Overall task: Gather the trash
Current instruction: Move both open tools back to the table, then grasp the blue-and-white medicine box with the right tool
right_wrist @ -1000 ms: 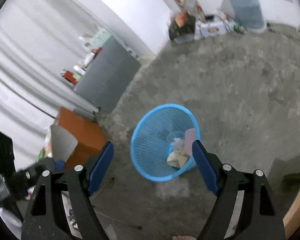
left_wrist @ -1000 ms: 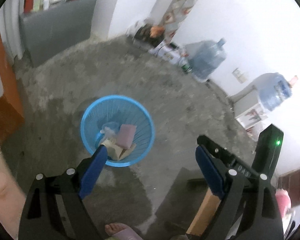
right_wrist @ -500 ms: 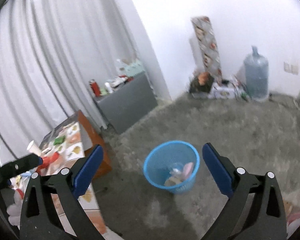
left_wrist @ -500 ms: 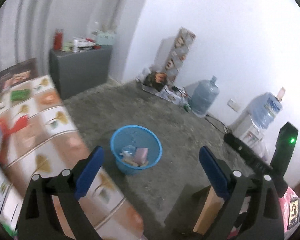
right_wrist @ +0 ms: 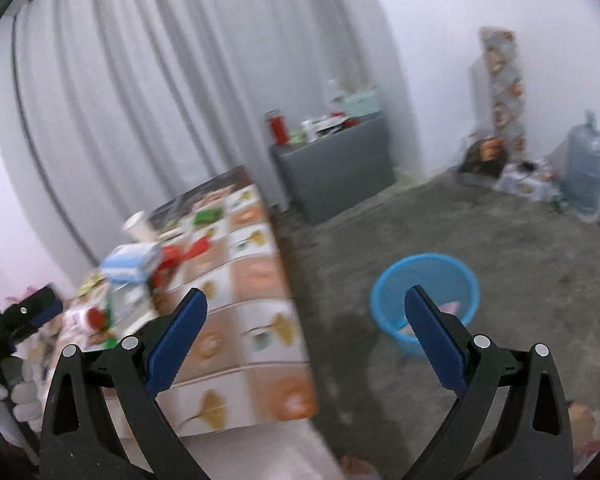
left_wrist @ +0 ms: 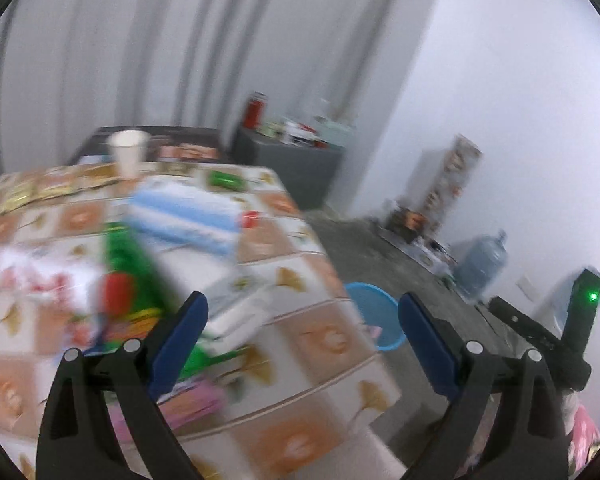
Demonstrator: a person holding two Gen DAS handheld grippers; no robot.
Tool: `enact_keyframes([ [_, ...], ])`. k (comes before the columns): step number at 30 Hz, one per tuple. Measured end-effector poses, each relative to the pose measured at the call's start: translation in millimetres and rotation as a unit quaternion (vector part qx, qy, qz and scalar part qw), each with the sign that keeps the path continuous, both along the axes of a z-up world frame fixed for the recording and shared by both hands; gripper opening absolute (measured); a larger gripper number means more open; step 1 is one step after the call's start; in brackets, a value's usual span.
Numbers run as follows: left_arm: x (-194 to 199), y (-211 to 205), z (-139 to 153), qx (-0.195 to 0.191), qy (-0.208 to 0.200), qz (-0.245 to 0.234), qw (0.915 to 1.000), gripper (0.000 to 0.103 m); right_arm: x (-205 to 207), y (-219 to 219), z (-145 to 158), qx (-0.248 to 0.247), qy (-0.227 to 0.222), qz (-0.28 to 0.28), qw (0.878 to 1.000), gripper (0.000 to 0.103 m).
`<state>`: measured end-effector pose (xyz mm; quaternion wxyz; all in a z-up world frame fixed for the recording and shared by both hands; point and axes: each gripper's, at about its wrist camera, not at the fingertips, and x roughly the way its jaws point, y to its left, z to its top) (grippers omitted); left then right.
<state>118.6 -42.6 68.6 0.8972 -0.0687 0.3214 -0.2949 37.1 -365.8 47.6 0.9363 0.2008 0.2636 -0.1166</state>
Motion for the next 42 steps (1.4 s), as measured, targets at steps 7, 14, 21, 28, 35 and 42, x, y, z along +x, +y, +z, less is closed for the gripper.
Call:
enact_keyframes([
  [7,-23,74,-14,-0.010,0.000,0.077,0.9970,0.094,16,44,5,0.006,0.019,0.081,0.997,0.095],
  [14,-22,105,-31,-0.016,0.013,0.109,0.9938,0.094,28,71,6,0.007,0.030,0.115,0.993,0.095],
  [21,-14,123,-47,-0.033,0.027,0.118,0.9921,0.094,50,97,8,-0.015,0.038,0.156,0.987,0.095],
  [28,-16,136,-62,-0.040,0.025,0.112,0.9926,0.094,84,127,20,-0.056,0.034,0.211,0.975,0.095],
  [35,-12,142,-67,-0.043,0.021,0.104,0.9935,0.094,134,158,35,-0.129,0.015,0.269,0.954,0.095],
  [42,2,146,-70,-0.066,0.027,0.091,0.9933,0.094,213,205,46,-0.222,0.015,0.363,0.905,0.095],
])
